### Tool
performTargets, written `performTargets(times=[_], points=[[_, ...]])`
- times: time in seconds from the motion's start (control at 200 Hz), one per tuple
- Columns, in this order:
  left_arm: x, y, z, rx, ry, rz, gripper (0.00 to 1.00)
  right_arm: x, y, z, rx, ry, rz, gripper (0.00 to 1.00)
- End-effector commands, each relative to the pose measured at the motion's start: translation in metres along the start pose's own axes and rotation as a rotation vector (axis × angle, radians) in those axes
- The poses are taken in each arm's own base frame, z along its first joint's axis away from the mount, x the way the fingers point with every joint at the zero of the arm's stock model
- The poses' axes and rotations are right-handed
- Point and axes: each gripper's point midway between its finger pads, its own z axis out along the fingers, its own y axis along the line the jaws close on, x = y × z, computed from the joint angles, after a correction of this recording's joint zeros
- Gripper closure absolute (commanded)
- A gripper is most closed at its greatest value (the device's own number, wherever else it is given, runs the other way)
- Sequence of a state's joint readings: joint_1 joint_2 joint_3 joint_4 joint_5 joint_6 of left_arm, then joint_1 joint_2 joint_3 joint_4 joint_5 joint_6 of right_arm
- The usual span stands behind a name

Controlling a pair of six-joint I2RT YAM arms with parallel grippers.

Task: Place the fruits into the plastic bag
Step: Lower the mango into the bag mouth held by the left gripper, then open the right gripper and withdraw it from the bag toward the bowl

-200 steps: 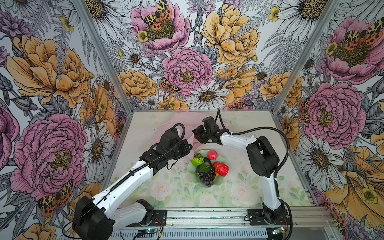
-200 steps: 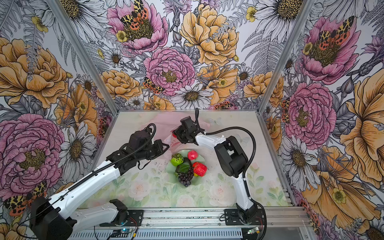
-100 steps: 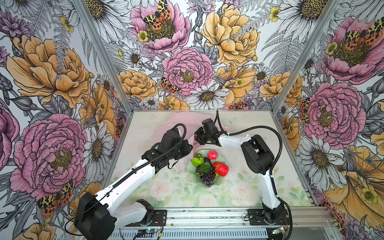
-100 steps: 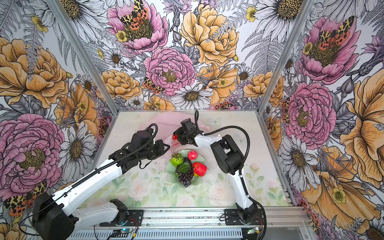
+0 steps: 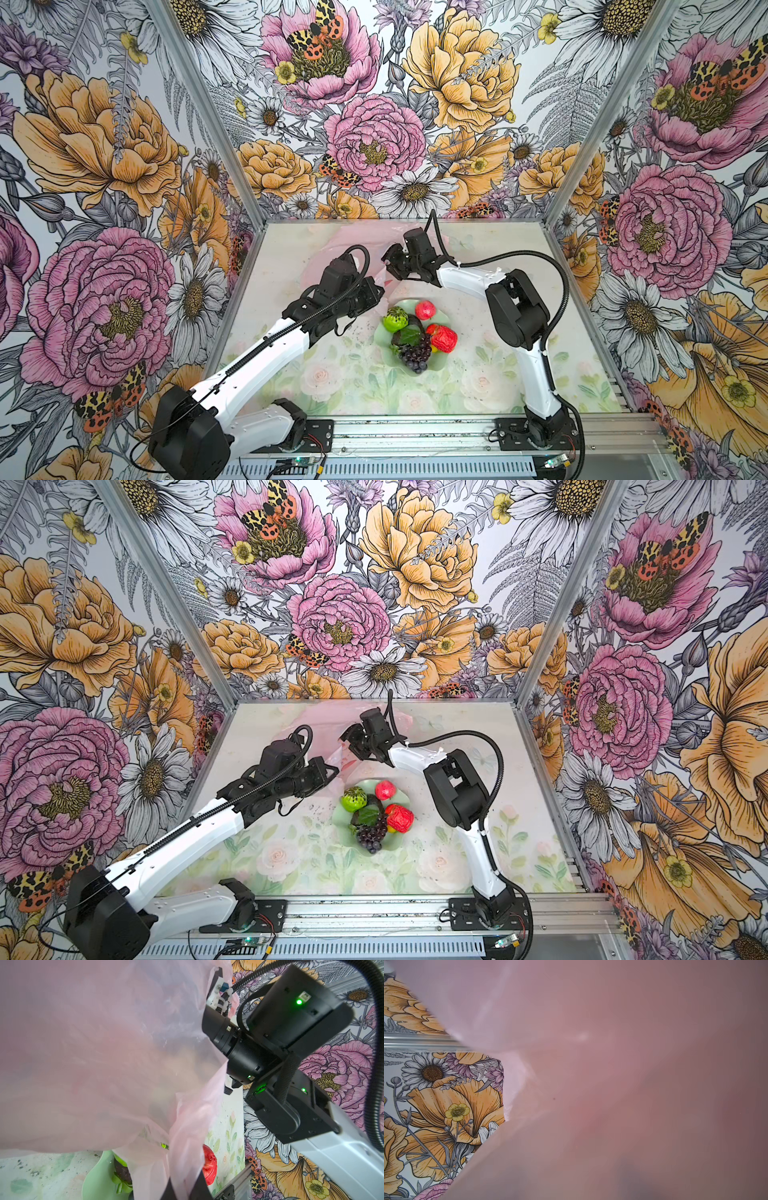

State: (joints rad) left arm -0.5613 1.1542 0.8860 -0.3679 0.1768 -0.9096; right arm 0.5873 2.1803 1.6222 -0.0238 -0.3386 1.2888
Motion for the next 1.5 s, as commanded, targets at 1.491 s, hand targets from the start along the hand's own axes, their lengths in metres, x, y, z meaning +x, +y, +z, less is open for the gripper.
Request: performTargets(times=[1.491], points=[[0.002, 0.037, -0.026, 0.045, 0.016, 0.016, 1.00, 0.083, -0.013, -0.268, 0.605, 0.269, -0.655, 0.15]])
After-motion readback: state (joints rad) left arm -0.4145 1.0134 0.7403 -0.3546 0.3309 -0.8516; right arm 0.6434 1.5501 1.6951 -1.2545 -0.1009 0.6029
